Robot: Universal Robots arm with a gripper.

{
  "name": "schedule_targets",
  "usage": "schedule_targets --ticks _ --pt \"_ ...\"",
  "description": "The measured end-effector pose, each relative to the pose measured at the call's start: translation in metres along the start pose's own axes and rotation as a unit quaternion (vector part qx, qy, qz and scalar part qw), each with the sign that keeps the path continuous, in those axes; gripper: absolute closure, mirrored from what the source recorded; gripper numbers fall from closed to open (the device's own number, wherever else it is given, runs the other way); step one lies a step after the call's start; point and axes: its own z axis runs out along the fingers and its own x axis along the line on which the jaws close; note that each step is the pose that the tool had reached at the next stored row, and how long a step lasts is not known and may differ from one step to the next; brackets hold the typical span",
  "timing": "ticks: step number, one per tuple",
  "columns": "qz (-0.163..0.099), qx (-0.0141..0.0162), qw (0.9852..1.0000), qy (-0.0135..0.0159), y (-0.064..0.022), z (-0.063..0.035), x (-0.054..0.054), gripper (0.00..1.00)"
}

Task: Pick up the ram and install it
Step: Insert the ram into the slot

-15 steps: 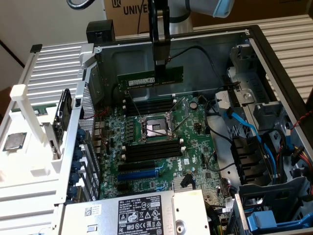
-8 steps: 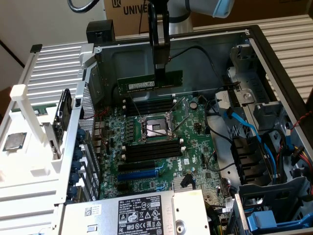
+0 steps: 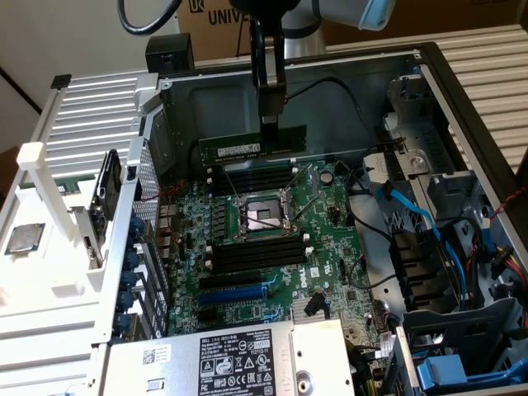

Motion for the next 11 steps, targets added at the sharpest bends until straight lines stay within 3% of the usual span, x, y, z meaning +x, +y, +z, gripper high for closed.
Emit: schedule_targets --ticks 7,11 --pt "0.0 -0.0014 1.0 -0.0028 -0.0002 0.0069 -0.0002 0.88" --pt "0.0 -0.0019 1.0 -0.0029 -0.0002 0.01 -0.0002 0.88"
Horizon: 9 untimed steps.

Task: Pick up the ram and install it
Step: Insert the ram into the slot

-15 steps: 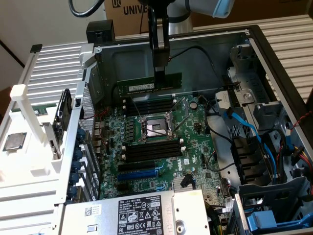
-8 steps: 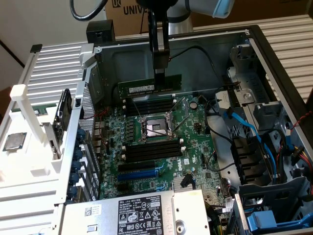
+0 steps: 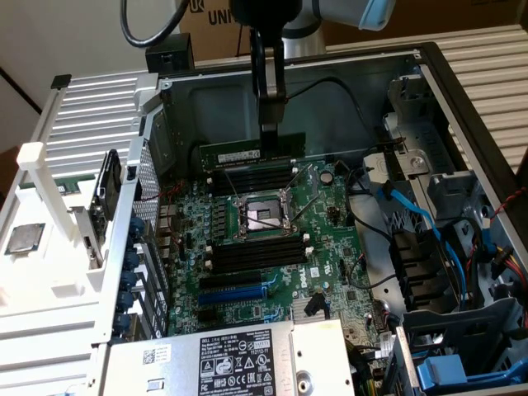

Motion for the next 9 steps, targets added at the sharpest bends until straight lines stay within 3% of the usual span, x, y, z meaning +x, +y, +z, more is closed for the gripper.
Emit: schedule_targets --ticks 5,9 --pt "0.0 0.0 1.0 -0.0002 0.0007 0.0089 0.0 0.88" --pt "0.0 0.0 1.0 -0.0024 0.0006 0.0164 -0.001 0.88"
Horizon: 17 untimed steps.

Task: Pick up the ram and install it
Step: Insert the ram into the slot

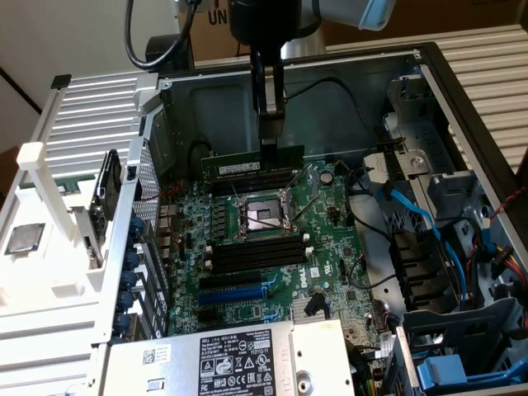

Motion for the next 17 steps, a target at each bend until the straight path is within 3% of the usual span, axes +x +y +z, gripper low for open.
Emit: schedule_targets --ticks 9,17 --pt "0.002 -0.0002 1.0 -0.0058 -0.0021 0.0163 0.0 0.88" --pt "0.004 -0.0015 1.0 -0.0066 -0.0046 0.025 0.009 0.88"
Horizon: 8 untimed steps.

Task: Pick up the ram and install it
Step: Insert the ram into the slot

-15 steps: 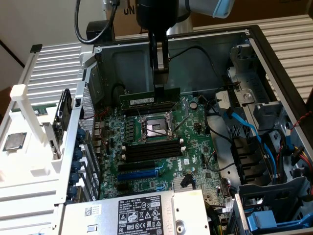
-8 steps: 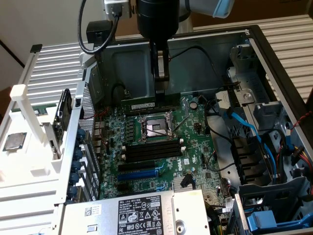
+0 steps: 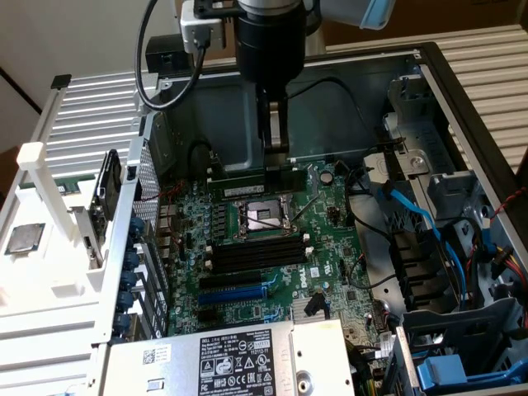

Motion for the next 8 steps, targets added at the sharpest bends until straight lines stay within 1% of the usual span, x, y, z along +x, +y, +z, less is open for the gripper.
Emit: schedule_targets --ticks 3,8 --pt "0.001 -0.0003 1.0 -0.0001 -0.0002 0.002 0.0056 0.88" --pt "0.002 -0.0005 1.0 0.0 -0.0003 0.006 0.0085 0.88"
